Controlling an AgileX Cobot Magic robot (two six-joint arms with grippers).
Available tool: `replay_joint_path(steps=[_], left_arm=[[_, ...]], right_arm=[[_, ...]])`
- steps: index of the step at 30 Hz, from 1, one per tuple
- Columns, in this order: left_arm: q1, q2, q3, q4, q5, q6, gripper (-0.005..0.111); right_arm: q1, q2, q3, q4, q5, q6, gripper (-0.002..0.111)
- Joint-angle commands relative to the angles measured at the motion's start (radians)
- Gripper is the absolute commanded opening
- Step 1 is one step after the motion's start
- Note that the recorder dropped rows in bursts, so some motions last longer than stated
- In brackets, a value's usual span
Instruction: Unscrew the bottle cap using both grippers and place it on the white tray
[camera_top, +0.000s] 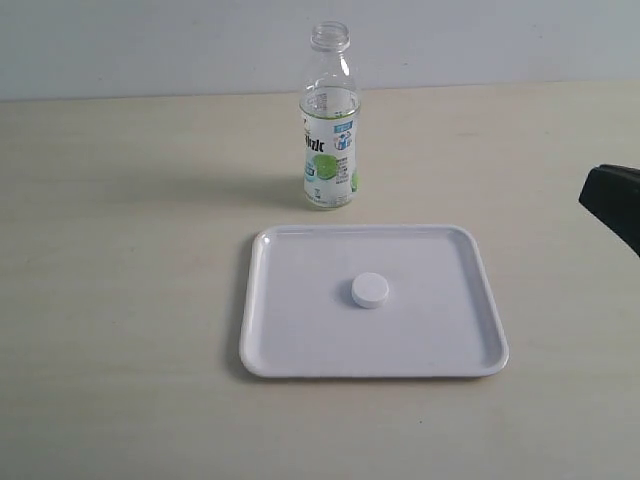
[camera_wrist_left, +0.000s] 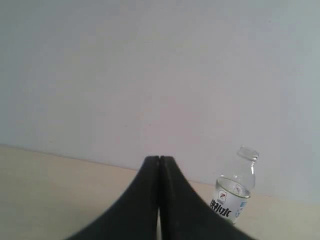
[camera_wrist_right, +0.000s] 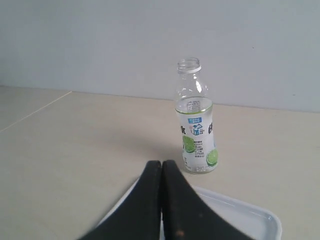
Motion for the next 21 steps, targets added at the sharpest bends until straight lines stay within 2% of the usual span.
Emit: replay_joint_path(steps=[1, 4, 9, 12, 17, 21], left_arm=[[0.0, -0.004, 0.003, 0.0, 0.006, -0.006, 0.0], [0.0, -0.004, 0.003, 0.0, 0.008, -0.006, 0.0], [0.0, -0.004, 0.003, 0.0, 0.006, -0.006, 0.0], [0.0, -0.004, 0.003, 0.0, 0.006, -0.006, 0.0], [0.0, -0.004, 0.003, 0.0, 0.006, -0.006, 0.0], [0.0, -0.004, 0.003, 0.0, 0.006, -0.006, 0.0]], right_arm=[[0.003, -0.015, 0.004, -0.014, 0.027, -0.015, 0.0], [-0.061, -0.083, 0.004, -0.058, 0.1, -0.017, 0.0], [-0.403, -0.301, 0.004, -0.115, 0.092, -0.017, 0.0], [-0.6, -0.397, 0.004, -0.117, 0.149, -0.017, 0.0], [-0.783, -0.471, 0.009, -0.117, 0.237, -0.017, 0.0], [-0.854, -0.474, 0.065, -0.111, 0.153, -0.008, 0.0]])
